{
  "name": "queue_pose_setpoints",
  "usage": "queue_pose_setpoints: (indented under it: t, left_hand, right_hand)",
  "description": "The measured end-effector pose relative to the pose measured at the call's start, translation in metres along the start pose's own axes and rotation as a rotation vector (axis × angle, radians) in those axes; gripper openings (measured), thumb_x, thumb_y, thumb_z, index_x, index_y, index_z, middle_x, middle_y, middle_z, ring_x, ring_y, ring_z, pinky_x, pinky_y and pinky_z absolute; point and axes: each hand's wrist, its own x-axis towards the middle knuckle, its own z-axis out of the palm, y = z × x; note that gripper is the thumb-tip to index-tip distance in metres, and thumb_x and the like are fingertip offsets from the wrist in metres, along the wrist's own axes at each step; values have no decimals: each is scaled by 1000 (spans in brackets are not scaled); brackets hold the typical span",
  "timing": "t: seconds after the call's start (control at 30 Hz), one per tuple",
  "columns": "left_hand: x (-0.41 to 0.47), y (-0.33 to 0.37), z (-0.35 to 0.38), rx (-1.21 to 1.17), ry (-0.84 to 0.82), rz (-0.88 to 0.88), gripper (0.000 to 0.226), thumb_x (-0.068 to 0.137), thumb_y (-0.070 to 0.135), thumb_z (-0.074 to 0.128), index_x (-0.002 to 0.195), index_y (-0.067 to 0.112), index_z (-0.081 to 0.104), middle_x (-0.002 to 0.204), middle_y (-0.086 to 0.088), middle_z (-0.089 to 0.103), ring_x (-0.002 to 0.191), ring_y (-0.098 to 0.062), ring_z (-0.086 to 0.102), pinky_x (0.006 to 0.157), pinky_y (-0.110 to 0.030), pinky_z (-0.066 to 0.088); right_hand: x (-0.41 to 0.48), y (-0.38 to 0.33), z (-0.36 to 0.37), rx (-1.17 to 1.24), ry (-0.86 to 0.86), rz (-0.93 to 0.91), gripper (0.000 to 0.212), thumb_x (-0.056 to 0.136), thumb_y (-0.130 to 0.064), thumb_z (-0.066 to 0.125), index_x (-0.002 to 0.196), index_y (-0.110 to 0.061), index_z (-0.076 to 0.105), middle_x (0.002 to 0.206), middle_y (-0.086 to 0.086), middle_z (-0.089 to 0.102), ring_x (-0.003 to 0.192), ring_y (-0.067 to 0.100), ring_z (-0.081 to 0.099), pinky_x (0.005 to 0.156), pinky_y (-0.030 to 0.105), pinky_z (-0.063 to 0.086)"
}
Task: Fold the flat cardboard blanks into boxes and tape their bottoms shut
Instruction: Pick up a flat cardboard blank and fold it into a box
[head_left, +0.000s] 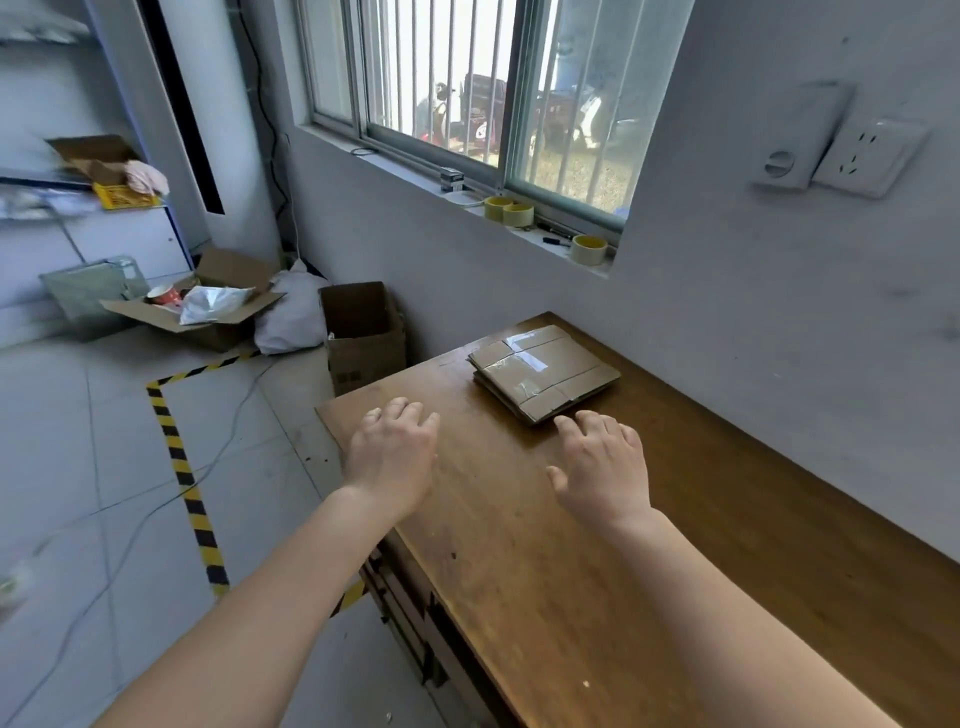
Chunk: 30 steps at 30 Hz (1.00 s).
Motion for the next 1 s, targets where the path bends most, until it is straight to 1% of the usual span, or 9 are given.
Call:
queue_pose_setpoints:
  t: [0.17, 0.37, 0.67, 0.8, 0.9, 0.93, 1.0]
  left_hand:
    - [70, -6, 31, 20, -24, 62, 38, 93, 32, 51, 130, 21, 51, 137, -2, 49, 134, -21, 35, 107, -36, 30]
    - [144, -7, 65, 41, -103, 135, 34, 91, 25, 50, 124, 22, 52, 132, -1, 51, 128, -20, 39, 101, -32, 35]
    - [231, -4, 124, -7, -231, 215, 32, 90, 29, 51, 121, 22, 53, 129, 0, 53, 125, -20, 42, 95, -32, 39]
    - [269, -4, 154, -48, -280, 249, 35, 91, 36, 52, 124, 22, 53, 128, 0, 53, 124, -21, 43, 95, -34, 41]
    - [298, -4, 174, -93, -313, 252, 38, 93, 41, 50, 125, 21, 50, 133, -3, 49, 126, -23, 42, 97, -37, 43]
    - [307, -5, 182, -114, -324, 246, 42, 94, 41, 49, 130, 20, 46, 138, -5, 45, 128, -24, 40, 98, -38, 42]
    - [323, -5, 195, -167, -381, 211, 56, 97, 41, 44, 145, 16, 30, 153, -8, 28, 137, -26, 30, 104, -40, 37]
  right_hand:
    - [52, 11, 32, -12, -42, 59, 54, 87, -46, 58, 134, -24, 46, 138, 4, 49, 129, 23, 42, 106, 38, 29]
    - [106, 31, 62, -21, -122, 121, 50, 87, -44, 58, 131, -24, 48, 131, 3, 52, 123, 23, 46, 103, 38, 33]
    - [155, 46, 105, -19, -242, 257, 46, 88, -44, 57, 128, -23, 49, 125, 4, 52, 116, 23, 48, 99, 37, 35]
    - [174, 44, 128, 3, -293, 333, 46, 89, -44, 56, 129, -22, 48, 125, 4, 52, 117, 24, 48, 100, 38, 36]
    - [188, 41, 147, 22, -347, 397, 48, 91, -45, 54, 131, -21, 47, 128, 5, 52, 120, 24, 46, 101, 37, 35]
    - [193, 39, 153, 32, -362, 421, 48, 91, -46, 53, 132, -21, 46, 129, 5, 51, 120, 24, 46, 102, 37, 35]
    - [201, 37, 164, 66, -385, 486, 51, 92, -50, 51, 132, -19, 46, 127, 5, 53, 119, 24, 47, 100, 37, 37]
